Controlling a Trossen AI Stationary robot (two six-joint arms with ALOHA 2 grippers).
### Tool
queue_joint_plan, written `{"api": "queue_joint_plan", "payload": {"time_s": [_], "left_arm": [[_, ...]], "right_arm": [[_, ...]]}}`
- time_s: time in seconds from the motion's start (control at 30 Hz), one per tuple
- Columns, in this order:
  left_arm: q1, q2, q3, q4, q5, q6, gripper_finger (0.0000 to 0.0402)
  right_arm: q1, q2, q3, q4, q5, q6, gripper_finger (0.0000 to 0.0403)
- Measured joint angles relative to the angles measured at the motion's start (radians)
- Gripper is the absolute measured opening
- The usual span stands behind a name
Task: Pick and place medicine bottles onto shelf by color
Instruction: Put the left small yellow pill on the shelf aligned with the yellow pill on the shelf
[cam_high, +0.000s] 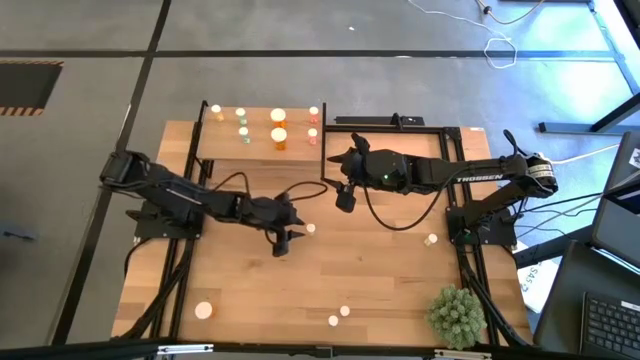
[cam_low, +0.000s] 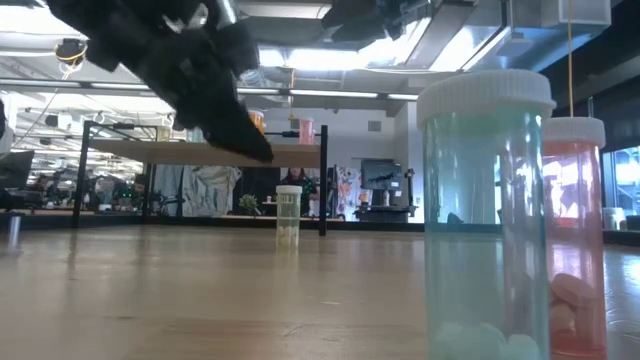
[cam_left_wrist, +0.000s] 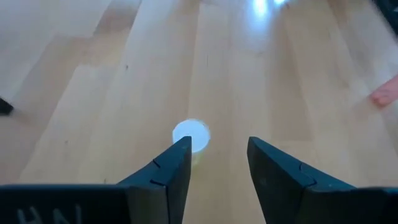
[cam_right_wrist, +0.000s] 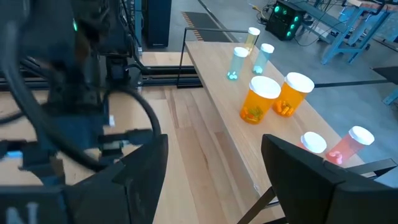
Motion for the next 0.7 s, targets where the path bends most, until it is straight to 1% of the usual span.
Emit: {"api": "queue_joint_plan", "payload": {"time_s": [0.2,0.3,0.43,0.6,0.7], "left_arm": [[0.001,0.083,0.000,0.061,-0.005,-0.009,0.0151],[0.001,0.104,0.000,0.077,-0.039,0.009,0.0151],[0.001,0.106,0.000,0.068,-0.081,0.010,0.0151],[0.006,0.106,0.000,0.065,-0.081,-0.006,0.0151],[0.010,0.106,0.000,0.056,-0.079,-0.049,0.0151]], "right_arm": [[0.000,0.000,0.000,0.000,0.000,0.000,0.0261],[0.000,0.000,0.000,0.000,0.000,0.000,0.0261],[0.000,0.000,0.000,-0.001,0.000,0.000,0.0261],[0.000,0.000,0.000,-0.001,0.000,0.000,0.0261],[0.000,0.000,0.000,-0.001,0.000,0.000,0.0261]]}}
